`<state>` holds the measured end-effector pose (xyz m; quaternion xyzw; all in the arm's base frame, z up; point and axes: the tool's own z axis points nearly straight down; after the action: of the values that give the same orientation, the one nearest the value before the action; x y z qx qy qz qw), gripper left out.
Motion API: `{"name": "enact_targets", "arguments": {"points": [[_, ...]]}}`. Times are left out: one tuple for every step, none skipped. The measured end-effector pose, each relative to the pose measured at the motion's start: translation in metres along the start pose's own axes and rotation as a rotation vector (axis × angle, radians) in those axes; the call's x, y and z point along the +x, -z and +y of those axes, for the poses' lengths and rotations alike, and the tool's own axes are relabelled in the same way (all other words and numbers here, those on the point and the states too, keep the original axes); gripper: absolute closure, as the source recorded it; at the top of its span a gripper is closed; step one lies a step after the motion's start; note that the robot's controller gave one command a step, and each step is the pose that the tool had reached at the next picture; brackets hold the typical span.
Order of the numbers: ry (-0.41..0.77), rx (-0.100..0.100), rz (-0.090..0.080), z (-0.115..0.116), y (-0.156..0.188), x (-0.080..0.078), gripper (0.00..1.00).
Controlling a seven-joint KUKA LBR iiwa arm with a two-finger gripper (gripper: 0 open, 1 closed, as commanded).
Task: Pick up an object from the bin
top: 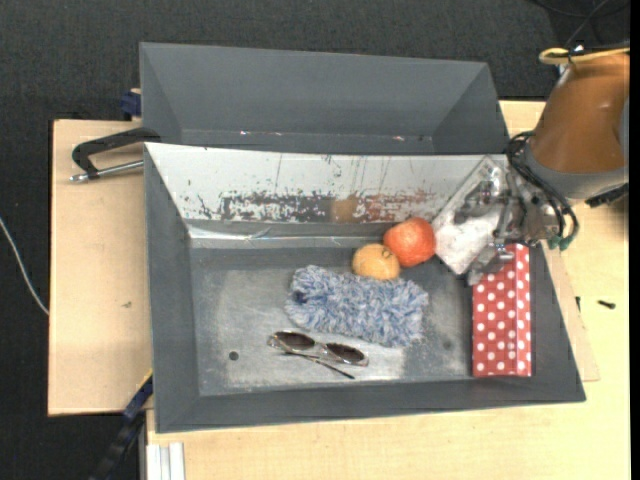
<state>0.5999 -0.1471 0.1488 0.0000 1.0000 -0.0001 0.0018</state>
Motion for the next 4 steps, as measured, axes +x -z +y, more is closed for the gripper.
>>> {"name": "enact_targets", "arguments": {"points": [[0.324,0.000,-0.002,0.005,-0.043,0.035,0.00],[0.510,-0.003,0.000,0.033,-0.078,0.066,0.00],[0.560,0.001,-0.004,0.069,-0.077,0.046,0.00],[0.779,-0.002,0.002,0.090,-0.058,0.080,0.00]]}}
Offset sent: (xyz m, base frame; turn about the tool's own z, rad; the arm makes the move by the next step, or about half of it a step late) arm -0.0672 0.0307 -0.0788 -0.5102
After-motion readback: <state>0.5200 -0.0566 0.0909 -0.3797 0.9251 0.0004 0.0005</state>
